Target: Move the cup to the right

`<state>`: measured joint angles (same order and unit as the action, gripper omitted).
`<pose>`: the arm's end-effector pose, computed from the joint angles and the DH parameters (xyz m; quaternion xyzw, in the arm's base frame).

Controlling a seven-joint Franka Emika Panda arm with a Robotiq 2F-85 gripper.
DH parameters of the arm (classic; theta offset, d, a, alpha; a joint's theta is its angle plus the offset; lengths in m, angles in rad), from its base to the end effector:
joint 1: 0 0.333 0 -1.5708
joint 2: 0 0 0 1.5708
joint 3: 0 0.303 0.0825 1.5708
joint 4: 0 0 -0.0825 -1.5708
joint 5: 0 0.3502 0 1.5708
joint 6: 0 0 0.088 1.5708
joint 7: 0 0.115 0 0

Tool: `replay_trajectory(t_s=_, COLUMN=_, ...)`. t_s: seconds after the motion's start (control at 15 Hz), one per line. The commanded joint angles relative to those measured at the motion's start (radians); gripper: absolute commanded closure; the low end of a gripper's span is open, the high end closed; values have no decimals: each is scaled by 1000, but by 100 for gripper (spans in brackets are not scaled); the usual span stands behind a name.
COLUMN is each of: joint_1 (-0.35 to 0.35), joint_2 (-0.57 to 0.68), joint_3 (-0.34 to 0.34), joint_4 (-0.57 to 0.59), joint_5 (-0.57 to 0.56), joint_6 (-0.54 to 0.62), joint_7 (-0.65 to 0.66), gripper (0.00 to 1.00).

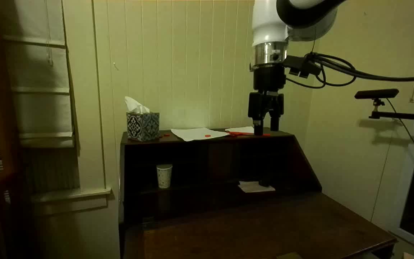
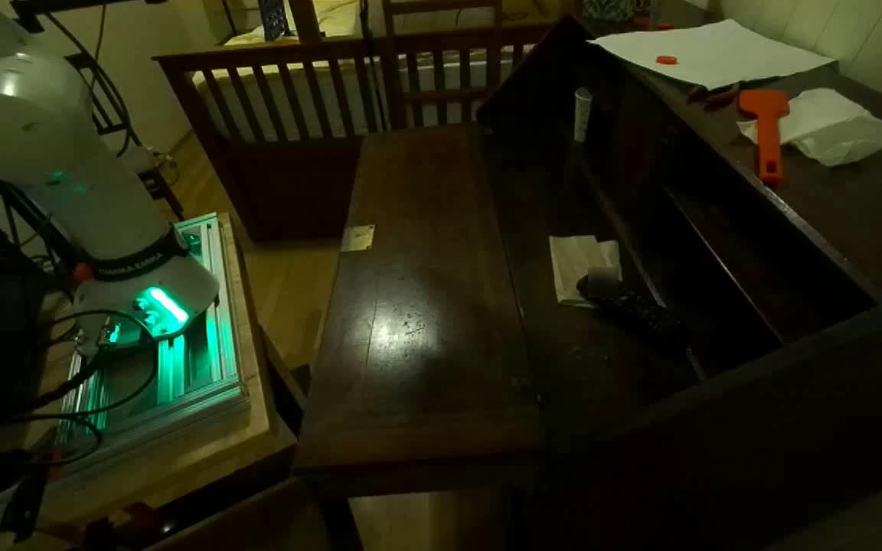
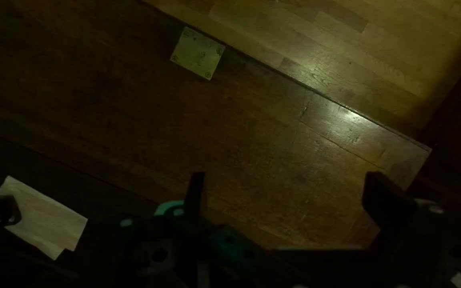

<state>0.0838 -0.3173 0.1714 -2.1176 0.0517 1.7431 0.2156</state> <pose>0.4091 0.1189 0.5252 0.9995 0.0096 -0.0295 0.0083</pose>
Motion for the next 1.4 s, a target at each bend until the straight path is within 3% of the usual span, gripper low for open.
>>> replay_trajectory(t_s=0.0, joint_1=7, joint_2=1, joint_3=-6, joint_4=2, joint_5=-2, joint_6=-1, joint_7=2, gripper=0)
replay_trajectory(t_s=0.33, joint_1=7, joint_2=1, joint_3=-6, joint_4=2, joint_5=-2, joint_6=-1, joint_7=2, gripper=0)
replay_trajectory(t_s=0.47, joint_1=2, joint_2=28, joint_3=-7, joint_4=3, joint_5=44, joint_6=160, joint_7=60, gripper=0)
replay_trajectory(t_s=0.87, joint_1=-13, joint_2=298, joint_3=7, joint_4=108, joint_5=13, joint_6=502, joint_7=361, gripper=0)
replay_trajectory(t_s=1.33, joint_1=28, joint_2=606, joint_3=-90, joint_4=268, joint_5=5, joint_6=720, joint_7=668, gripper=0)
